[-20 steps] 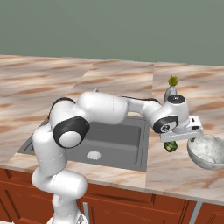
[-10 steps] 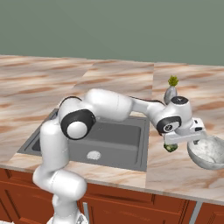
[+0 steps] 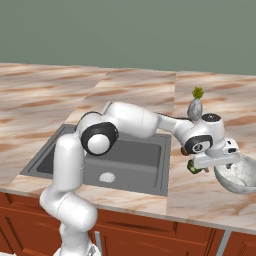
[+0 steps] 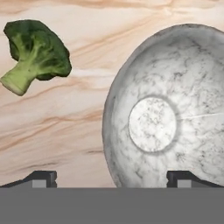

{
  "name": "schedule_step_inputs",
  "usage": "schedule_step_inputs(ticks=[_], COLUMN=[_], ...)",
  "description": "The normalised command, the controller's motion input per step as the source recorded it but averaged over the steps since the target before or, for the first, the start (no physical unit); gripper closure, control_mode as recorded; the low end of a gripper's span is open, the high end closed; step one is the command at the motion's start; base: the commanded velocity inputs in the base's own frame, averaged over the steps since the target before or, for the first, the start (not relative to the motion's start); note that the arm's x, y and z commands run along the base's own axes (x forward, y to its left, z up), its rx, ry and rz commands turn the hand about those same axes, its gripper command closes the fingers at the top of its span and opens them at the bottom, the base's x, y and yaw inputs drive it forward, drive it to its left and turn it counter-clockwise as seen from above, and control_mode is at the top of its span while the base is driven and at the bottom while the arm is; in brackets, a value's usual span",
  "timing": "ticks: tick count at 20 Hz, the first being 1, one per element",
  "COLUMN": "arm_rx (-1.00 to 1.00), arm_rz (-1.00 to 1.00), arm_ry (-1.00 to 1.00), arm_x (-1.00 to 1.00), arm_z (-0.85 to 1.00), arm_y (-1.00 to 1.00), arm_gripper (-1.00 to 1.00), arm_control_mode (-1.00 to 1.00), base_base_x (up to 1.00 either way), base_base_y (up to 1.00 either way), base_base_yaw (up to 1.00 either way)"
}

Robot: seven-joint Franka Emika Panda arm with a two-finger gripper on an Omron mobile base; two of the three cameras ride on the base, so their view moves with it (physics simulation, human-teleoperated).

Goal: Remove the kiwi and broccoli from the sink. Then move the bowl and cup from the counter to the sink for washing.

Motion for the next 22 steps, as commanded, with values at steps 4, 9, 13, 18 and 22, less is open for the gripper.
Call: schedule_step_inputs(ticks=[4, 9, 13, 18, 22], arm_rx=[0.00, 0.01, 0.02, 0.02, 0.00], arm_rz=[0.00, 0.00, 0.00, 0.00, 0.00], arm_ry=[0.04, 0.01, 0.00, 0.00, 0.00], arm_x=[0.09, 0.07, 0.07, 0.04, 0.05], arm_z=[-0.20, -0.18, -0.16, -0.16, -0.16], arm_y=[-0.18, -0.14, -0.08, -0.06, -0.06], arm_gripper=[-1.00, -1.00, -1.00, -1.00, -1.00], arm_control_mode=[-1.00, -1.00, -1.00, -1.00, -1.00], base_base_x=[0.00, 0.00, 0.00, 0.00, 0.00], base_base_y=[0.00, 0.00, 0.00, 0.00, 0.00], base_base_yaw=[0.00, 0.00, 0.00, 0.00, 0.00])
